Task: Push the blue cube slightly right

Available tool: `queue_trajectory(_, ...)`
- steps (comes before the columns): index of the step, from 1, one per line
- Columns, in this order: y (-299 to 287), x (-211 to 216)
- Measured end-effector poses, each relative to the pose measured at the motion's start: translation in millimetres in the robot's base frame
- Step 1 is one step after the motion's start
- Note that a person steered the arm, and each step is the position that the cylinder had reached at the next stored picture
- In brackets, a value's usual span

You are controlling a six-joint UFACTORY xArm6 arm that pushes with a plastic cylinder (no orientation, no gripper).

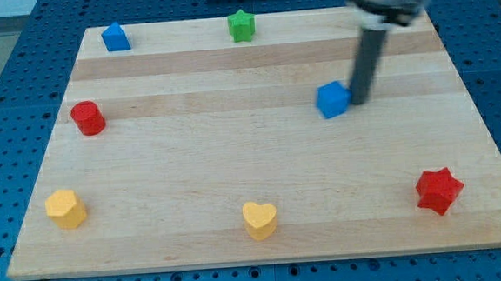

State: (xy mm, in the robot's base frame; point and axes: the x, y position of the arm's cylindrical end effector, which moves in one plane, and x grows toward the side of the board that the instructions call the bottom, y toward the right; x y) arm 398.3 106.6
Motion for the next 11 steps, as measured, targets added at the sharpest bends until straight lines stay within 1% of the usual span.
queue_trajectory(1,11,5)
queue_trajectory(2,7,39)
queue_trajectory(3,-74,19)
queue_trajectory(4,-149,-74)
queue_trajectory(5,-175,-95)
queue_trajectory(6,-178,-25)
queue_trajectory(7,-139,22)
queue_trajectory(8,-84,8)
queue_trajectory(9,-74,-64)
queue_trajectory(10,-78,-56)
queue_trajectory(11,-70,4)
